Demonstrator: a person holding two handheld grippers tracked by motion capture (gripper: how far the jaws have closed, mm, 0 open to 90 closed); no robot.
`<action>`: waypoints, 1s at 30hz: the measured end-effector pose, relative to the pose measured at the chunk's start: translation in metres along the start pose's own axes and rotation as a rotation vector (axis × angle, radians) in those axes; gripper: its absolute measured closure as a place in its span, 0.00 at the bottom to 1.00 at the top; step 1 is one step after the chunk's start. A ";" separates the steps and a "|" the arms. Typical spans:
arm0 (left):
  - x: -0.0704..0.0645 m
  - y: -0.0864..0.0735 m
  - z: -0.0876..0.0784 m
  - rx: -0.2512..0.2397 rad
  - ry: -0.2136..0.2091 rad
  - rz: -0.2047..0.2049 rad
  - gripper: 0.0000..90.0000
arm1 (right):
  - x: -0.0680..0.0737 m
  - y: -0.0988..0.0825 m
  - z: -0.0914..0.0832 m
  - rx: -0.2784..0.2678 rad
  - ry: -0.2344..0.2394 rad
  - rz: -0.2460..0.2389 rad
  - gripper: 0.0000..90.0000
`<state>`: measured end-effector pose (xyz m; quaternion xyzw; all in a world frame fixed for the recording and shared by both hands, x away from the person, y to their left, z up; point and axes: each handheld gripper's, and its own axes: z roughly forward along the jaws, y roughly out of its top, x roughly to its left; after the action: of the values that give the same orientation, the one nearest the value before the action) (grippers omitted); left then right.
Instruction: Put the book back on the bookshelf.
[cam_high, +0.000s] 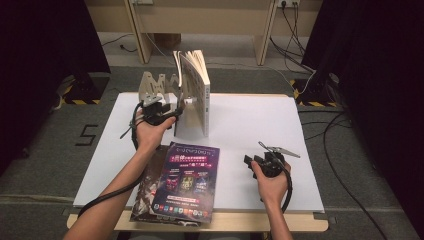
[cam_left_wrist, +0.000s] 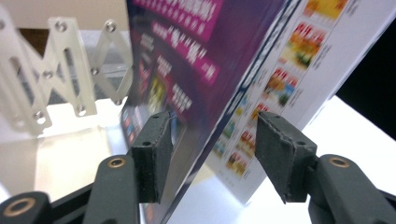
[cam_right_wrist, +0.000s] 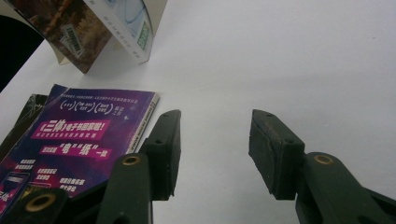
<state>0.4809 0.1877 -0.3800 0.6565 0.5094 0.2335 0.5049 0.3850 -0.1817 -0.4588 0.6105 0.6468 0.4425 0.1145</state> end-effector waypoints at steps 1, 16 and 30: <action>0.001 -0.001 -0.001 0.006 -0.004 -0.003 0.50 | 0.001 0.000 0.000 0.000 0.003 -0.004 0.60; 0.022 -0.043 -0.028 0.129 -0.024 -0.050 0.49 | 0.029 0.005 0.004 0.017 0.034 -0.030 0.60; 0.032 -0.103 -0.043 0.283 -0.085 -0.124 0.48 | 0.067 0.002 0.042 0.163 0.077 -0.072 0.58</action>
<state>0.4129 0.2323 -0.4634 0.6979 0.5547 0.0998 0.4419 0.4003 -0.1041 -0.4556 0.5767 0.7063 0.4069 0.0553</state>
